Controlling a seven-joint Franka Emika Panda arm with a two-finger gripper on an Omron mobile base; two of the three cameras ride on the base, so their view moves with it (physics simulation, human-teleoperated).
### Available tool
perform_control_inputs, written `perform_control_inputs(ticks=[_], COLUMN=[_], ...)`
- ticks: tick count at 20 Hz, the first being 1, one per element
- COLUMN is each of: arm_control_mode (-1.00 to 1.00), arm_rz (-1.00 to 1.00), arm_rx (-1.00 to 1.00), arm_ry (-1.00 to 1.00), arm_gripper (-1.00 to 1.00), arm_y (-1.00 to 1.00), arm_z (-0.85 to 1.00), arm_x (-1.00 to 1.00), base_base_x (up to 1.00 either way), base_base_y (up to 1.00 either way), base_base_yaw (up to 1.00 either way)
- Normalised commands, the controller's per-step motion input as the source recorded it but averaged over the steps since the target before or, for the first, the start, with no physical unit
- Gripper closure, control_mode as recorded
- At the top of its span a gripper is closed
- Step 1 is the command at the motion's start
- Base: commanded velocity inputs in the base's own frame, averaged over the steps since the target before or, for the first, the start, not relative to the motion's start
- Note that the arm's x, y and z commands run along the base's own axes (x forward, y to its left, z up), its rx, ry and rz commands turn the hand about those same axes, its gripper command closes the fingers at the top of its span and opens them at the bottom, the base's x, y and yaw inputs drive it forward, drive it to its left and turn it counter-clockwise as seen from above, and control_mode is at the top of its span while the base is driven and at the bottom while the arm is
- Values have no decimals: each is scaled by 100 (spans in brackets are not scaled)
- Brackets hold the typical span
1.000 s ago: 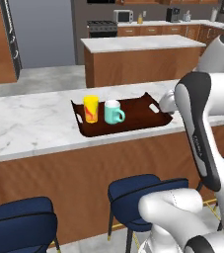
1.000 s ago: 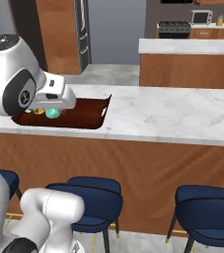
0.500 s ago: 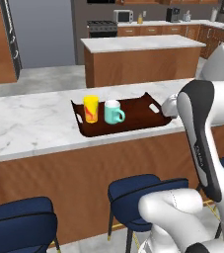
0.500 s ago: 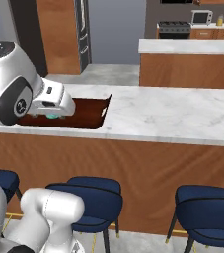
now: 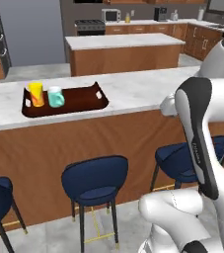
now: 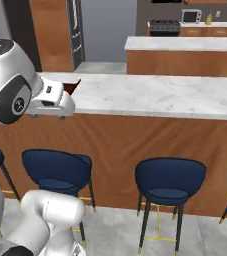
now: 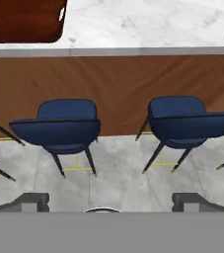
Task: There is a tray on the dining counter. Grab the cup, mug, and pitcher and place them on the tray. The pitcher may be placed next to the tray if it cannot fit the tray.
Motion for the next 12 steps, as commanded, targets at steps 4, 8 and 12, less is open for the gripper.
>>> perform_control_inputs(ticks=[4,8,12], arm_control_mode=[100,100,100], arm_rz=[0,0,0], arm_rx=[0,0,0], arm_ry=[0,0,0], arm_gripper=[-100,-100,-100], arm_y=[0,0,0], arm_z=[0,0,0], arm_x=[0,0,0], base_base_x=[-17,3,20], base_base_y=[-100,-100,-100], base_base_yaw=[-23,-33,-38])
